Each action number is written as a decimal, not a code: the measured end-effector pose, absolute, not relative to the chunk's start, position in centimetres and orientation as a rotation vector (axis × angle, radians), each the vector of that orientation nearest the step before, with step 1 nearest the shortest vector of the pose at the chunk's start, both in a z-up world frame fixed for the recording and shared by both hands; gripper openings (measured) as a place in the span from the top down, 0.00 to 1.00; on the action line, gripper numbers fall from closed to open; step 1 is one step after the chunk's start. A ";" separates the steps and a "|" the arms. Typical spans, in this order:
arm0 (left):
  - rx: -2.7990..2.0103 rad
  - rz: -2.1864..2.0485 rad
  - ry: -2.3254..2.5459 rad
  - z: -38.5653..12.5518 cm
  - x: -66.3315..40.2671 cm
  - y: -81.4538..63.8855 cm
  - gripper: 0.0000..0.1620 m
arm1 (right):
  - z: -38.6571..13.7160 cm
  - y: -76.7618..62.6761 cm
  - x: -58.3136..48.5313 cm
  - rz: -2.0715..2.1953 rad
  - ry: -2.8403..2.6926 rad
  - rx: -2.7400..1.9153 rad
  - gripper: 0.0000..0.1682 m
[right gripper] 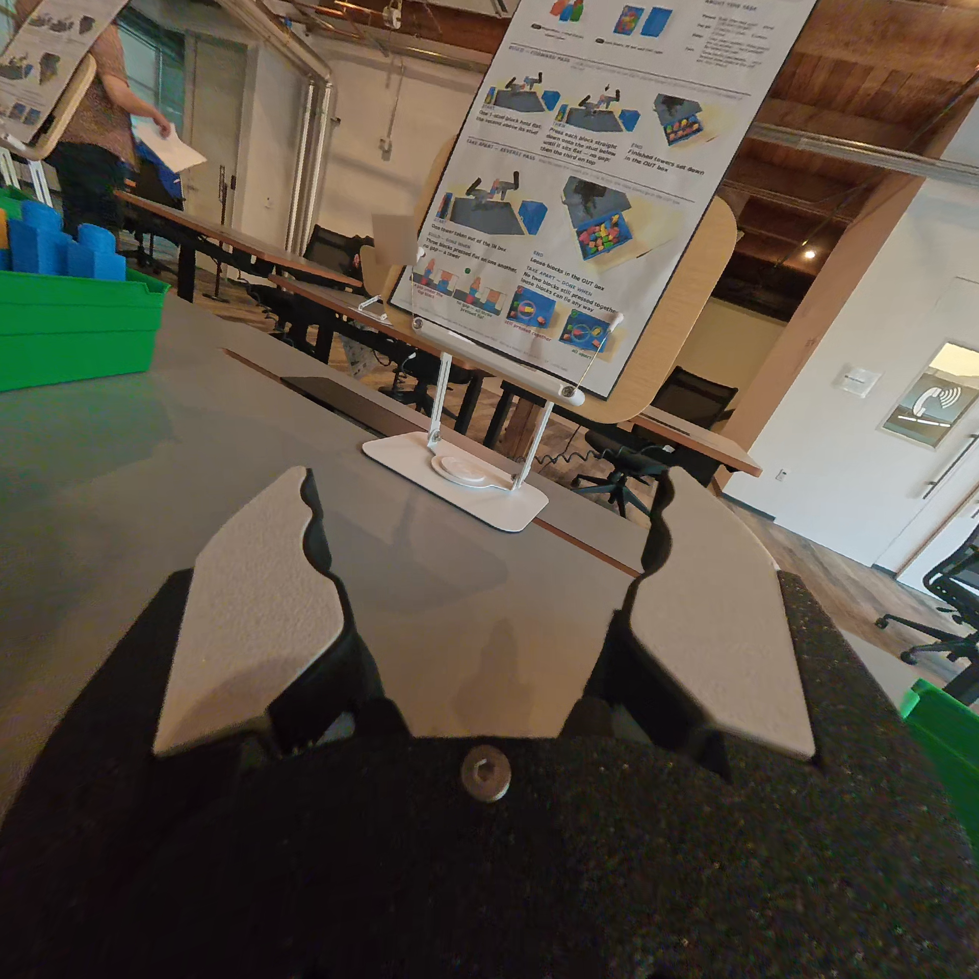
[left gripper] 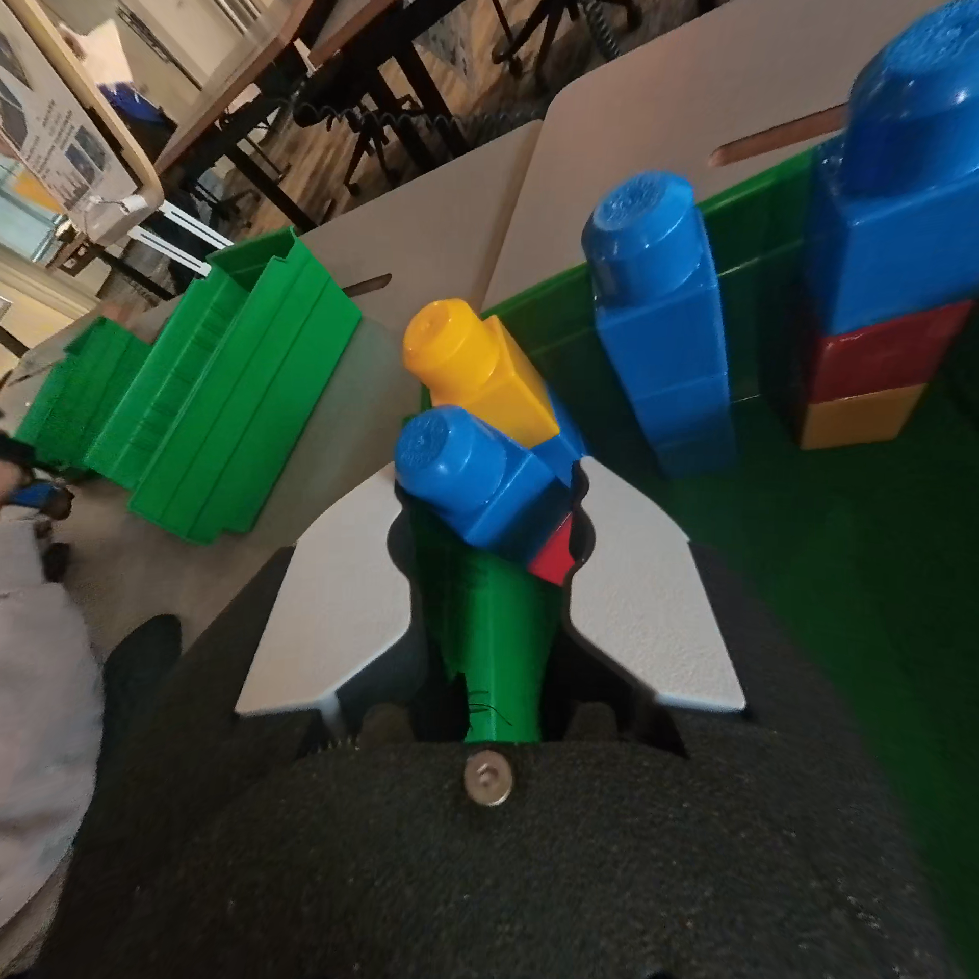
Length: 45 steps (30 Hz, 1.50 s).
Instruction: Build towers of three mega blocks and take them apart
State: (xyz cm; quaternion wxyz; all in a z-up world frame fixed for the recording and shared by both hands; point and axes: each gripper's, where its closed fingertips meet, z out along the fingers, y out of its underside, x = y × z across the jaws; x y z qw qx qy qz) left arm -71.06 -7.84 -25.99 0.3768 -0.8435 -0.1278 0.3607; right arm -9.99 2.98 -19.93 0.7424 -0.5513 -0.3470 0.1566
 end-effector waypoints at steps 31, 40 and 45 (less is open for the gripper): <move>-1.447 -0.112 0.457 -8.6 -37.4 -4.3 0.67 | -19.8 -2.1 -16.7 0.636 -1.032 -1.100 0.36; -1.370 -0.331 0.686 -9.6 -25.4 -5.5 0.67 | -17.2 -7.4 -22.5 0.992 -1.109 -1.112 0.41; -1.353 -0.404 0.733 -10.2 -22.6 -6.3 0.67 | -16.7 -8.0 -23.3 1.037 -1.127 -1.090 0.53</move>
